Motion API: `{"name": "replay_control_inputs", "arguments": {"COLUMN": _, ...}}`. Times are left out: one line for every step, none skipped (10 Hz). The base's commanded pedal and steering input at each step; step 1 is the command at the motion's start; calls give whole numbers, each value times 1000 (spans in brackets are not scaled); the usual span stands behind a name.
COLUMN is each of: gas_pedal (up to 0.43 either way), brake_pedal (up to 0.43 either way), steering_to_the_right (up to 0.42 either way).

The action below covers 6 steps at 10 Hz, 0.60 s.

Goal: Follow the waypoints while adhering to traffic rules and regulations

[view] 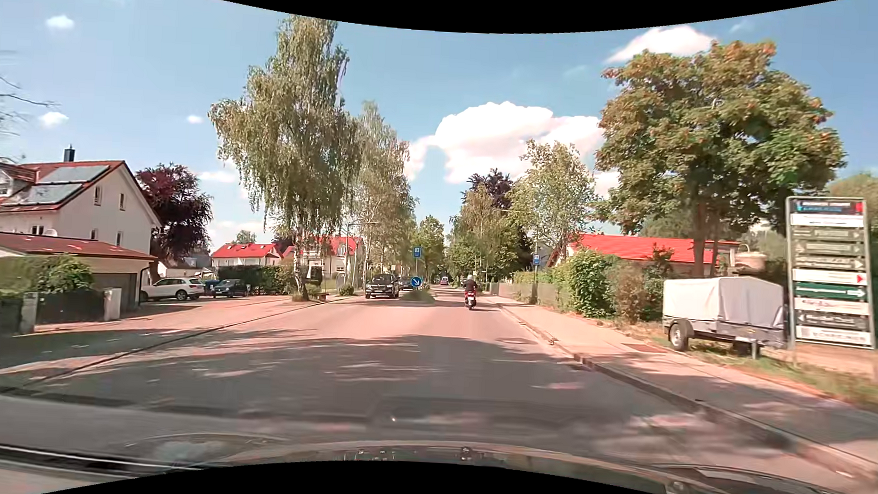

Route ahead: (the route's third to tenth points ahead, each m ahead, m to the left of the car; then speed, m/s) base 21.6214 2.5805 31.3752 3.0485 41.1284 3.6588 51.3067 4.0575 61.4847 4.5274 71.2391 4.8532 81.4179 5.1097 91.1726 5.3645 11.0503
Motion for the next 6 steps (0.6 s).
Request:
{"name": "replay_control_inputs", "arguments": {"gas_pedal": 130, "brake_pedal": 12, "steering_to_the_right": -3}}
{"name": "replay_control_inputs", "arguments": {"gas_pedal": 130, "brake_pedal": 12, "steering_to_the_right": -3}}
{"name": "replay_control_inputs", "arguments": {"gas_pedal": 130, "brake_pedal": 12, "steering_to_the_right": -2}}
{"name": "replay_control_inputs", "arguments": {"gas_pedal": 130, "brake_pedal": 12, "steering_to_the_right": -1}}
{"name": "replay_control_inputs", "arguments": {"gas_pedal": 130, "brake_pedal": 12, "steering_to_the_right": 0}}
{"name": "replay_control_inputs", "arguments": {"gas_pedal": 130, "brake_pedal": 12, "steering_to_the_right": 3}}
